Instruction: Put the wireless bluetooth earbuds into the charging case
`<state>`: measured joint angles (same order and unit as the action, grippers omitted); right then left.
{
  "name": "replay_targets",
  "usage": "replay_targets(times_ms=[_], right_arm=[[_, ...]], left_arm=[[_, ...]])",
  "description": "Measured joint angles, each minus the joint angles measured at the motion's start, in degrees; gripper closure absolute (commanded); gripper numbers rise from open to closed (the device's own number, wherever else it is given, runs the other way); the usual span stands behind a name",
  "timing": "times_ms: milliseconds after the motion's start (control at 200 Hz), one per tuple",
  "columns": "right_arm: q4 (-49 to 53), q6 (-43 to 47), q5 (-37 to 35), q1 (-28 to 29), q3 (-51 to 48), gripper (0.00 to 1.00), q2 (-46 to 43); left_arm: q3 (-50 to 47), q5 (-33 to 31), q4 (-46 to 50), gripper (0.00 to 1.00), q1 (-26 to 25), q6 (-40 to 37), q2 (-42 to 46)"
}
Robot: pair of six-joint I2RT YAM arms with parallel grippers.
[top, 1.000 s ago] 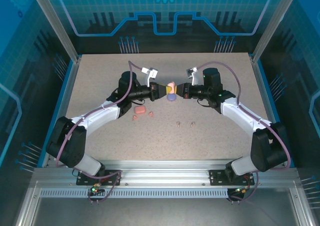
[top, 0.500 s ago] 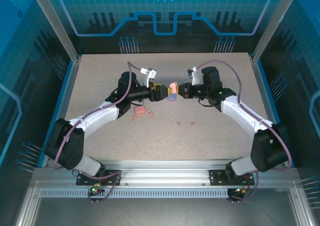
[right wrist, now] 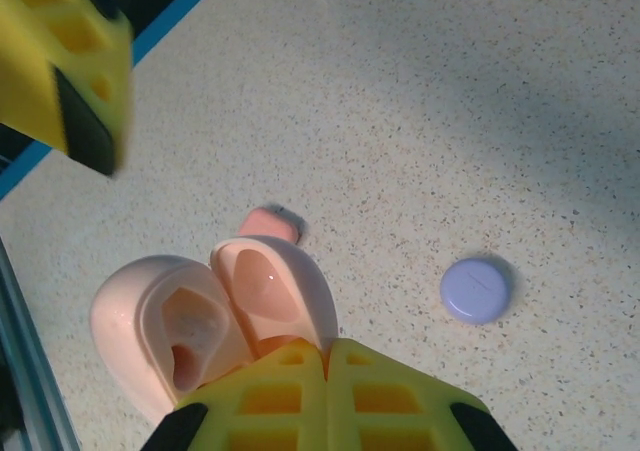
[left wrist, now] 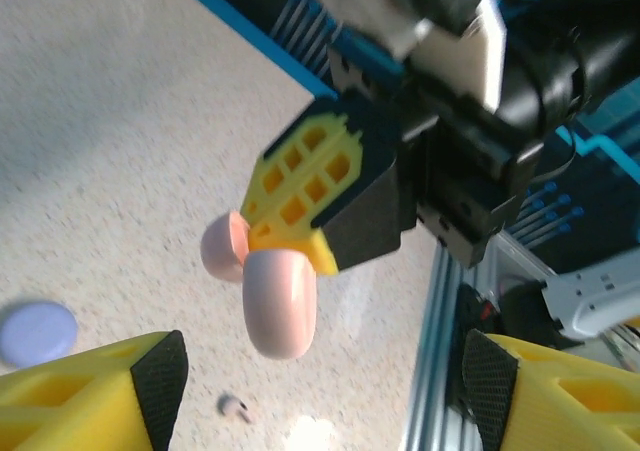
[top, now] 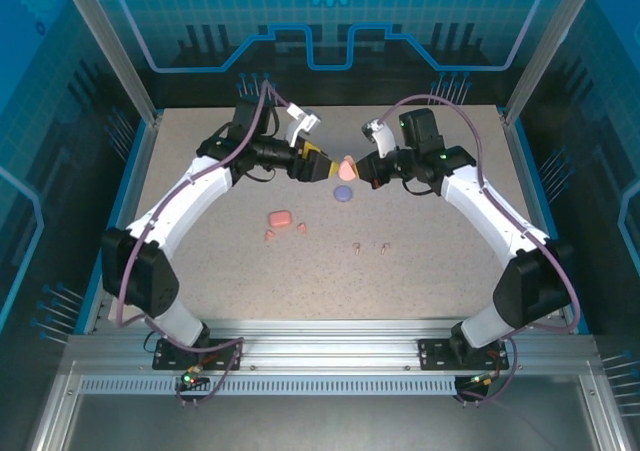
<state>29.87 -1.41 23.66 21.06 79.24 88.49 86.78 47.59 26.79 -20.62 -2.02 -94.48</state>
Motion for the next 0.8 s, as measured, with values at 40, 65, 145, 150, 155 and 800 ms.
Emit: replay_targets(times_ms=[40,65,145,150,155,800], right_arm=[[1.05,1.22,0.22,0.02,0.28,1.00,0.39],[1.62,1.81,0.39,0.02,0.35,1.00,0.59],[3.63,3.43,0.59,0.13,0.37,1.00,1.07],[3.67,3.45,0.59,0.15,0.37,1.00,1.09],[3.74,3.48,0.59,0.17,0.37,1.00,1.14],[7.19,6.40,0.33,2.91,1.88,1.00,3.58]], left_arm=[[0.98,0.61,2.89,0.27,0.00,-1.53,-1.49],[1.55,0.94,4.66,0.28,0.00,-2.60,-2.40],[3.30,1.62,9.62,0.31,-0.02,-4.85,-5.14],[3.39,1.64,9.81,0.31,-0.02,-4.98,-5.25],[3.58,1.75,10.14,0.32,-0.04,-5.25,-5.44],[9.62,3.76,20.65,0.56,-3.23,-11.69,-12.90]])
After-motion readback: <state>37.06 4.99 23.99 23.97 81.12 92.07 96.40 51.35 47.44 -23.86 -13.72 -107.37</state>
